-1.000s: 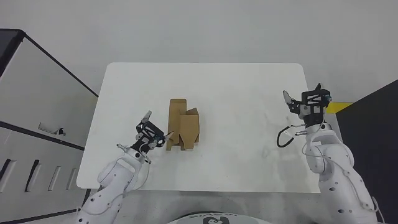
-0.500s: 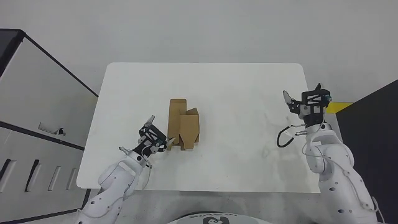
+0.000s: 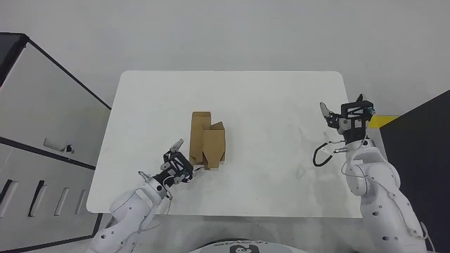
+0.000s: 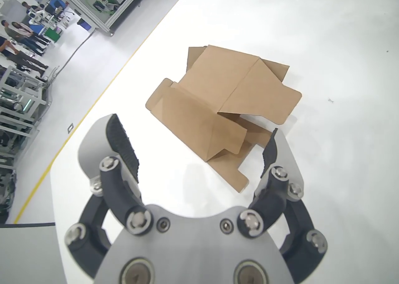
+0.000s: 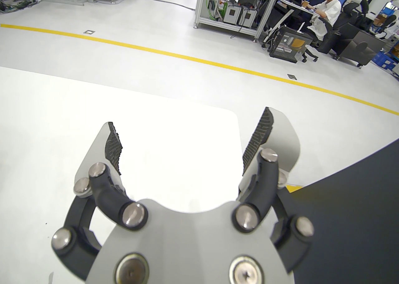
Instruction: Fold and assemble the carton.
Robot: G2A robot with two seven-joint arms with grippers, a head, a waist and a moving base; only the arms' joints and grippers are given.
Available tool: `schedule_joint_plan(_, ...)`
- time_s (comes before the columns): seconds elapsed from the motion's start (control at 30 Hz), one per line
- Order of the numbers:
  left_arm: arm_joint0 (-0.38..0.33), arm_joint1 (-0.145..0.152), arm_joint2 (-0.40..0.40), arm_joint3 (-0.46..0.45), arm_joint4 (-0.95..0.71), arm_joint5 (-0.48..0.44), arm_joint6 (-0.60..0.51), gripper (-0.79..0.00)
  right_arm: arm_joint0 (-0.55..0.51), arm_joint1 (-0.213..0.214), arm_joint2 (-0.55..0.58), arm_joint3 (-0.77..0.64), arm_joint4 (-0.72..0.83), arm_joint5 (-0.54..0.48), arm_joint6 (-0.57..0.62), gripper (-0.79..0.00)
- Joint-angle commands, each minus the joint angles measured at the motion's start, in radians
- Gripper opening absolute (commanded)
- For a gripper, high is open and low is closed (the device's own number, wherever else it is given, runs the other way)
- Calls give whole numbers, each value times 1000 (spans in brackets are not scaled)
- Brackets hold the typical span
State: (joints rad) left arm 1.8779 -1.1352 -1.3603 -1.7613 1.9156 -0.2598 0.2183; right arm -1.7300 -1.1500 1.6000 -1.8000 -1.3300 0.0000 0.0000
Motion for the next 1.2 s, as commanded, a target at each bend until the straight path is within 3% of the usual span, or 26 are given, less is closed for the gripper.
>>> schedule_joint_plan(0.0, 0, 0, 0, 0, 0, 0, 0, 0, 0, 0, 0, 0, 0, 0, 0, 0)
schedule_joint_plan(0.17, 8, 6, 34, -9, 163, 59, 53, 0, 0, 0, 0, 0, 0, 0, 0, 0)
schedule_joint_plan(0.23, 8, 10, 49, -5, 286, 108, 72, 0, 0, 0, 0, 0, 0, 0, 0, 0)
schedule_joint_plan(0.4, 12, 13, 82, -2, 415, 209, 122, 0, 0, 0, 0, 0, 0, 0, 0, 0)
schedule_joint_plan(0.53, 15, 12, 93, -3, 500, 308, 89, 0, 0, 0, 0, 0, 0, 0, 0, 0)
schedule_joint_plan(0.77, 15, 12, 93, -3, 500, 308, 89, 0, 0, 0, 0, 0, 0, 0, 0, 0)
schedule_joint_plan(0.9, 10, 13, 136, 4, 696, 337, 21, 0, 0, 0, 0, 0, 0, 0, 0, 0)
schedule_joint_plan(1.17, -9, 4, 202, 32, 829, 400, -69, 0, 0, 0, 0, 0, 0, 0, 0, 0)
